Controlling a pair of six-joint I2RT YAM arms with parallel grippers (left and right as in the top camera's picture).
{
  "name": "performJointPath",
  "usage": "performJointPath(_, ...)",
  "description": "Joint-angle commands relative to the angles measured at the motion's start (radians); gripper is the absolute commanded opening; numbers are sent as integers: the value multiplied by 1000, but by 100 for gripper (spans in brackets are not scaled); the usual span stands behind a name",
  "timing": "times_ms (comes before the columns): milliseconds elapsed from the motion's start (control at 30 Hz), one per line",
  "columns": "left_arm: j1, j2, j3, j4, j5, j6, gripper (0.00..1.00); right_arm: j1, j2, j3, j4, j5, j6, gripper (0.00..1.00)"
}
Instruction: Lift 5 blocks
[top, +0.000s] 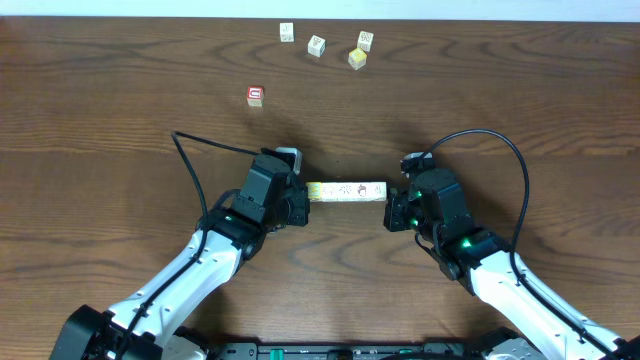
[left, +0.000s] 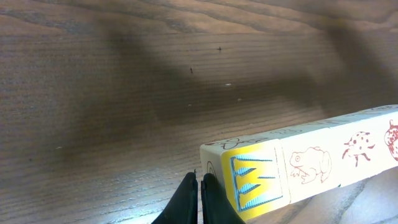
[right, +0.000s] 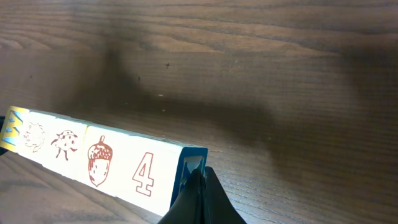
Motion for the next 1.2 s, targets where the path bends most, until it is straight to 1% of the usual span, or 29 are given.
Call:
performJointPath(0, -34, -31, 34, 26, 193, -10, 7, 46, -11, 38, 19, -196, -13, 1)
performJointPath(433, -34, -64, 34, 26, 193, -9, 7, 46, -11, 39, 19, -193, -13, 1)
performJointPath(800, -34, -64, 34, 26, 193, -9, 7, 47, -11, 91, 2, -201, -21, 1)
performJointPath(1167, -34, -64, 34, 26, 193, -9, 7, 83, -11, 104, -13, -181, -32, 1)
